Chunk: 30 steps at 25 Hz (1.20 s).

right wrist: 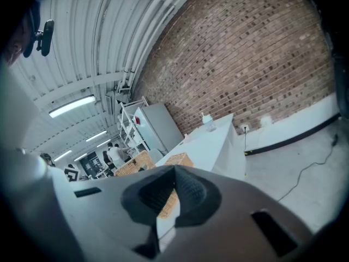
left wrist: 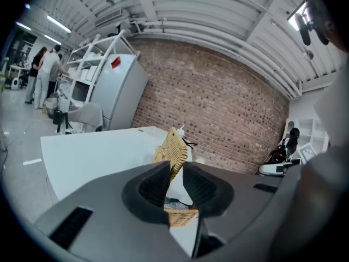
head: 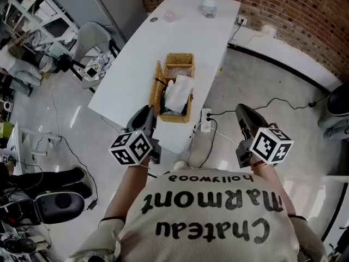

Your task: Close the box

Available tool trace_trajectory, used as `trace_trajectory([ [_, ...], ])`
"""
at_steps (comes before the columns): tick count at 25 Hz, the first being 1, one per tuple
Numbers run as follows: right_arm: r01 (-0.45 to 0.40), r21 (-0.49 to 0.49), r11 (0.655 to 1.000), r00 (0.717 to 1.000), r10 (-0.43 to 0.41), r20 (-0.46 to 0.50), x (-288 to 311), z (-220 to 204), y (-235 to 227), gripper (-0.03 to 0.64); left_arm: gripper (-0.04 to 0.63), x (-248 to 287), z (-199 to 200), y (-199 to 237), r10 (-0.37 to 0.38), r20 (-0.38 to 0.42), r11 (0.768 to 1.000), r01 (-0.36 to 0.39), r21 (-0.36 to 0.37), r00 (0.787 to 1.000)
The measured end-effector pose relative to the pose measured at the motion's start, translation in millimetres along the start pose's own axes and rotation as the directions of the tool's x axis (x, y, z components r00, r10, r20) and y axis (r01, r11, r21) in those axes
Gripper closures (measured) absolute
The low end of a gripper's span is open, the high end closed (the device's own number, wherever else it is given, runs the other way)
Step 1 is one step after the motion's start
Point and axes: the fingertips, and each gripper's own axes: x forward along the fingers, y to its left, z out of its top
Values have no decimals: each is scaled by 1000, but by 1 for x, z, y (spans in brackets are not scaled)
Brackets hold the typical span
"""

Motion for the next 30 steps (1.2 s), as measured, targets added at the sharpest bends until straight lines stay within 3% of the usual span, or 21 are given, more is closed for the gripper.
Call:
trace_trajectory([
  [9,6,16,1000,1000,-7,17,-15,2,-12,614,511,5,-8,-16,-11,-10,1000,11,21,1000],
  [17,16,23,1000,1000,-17,22,-27,1,-24,614,511,11,-19,-30,12,-35,988,-6,154,999],
  [25,26,15,1000,999,-26,26,-39,0,-28,614,503,13,-26,-36,30,-28,984,-24,176,999],
  [30,29,18,999,999,-29,26,-46,-2,-32,614,500,15,-33,-43,36,-50,971,-24,237,998],
])
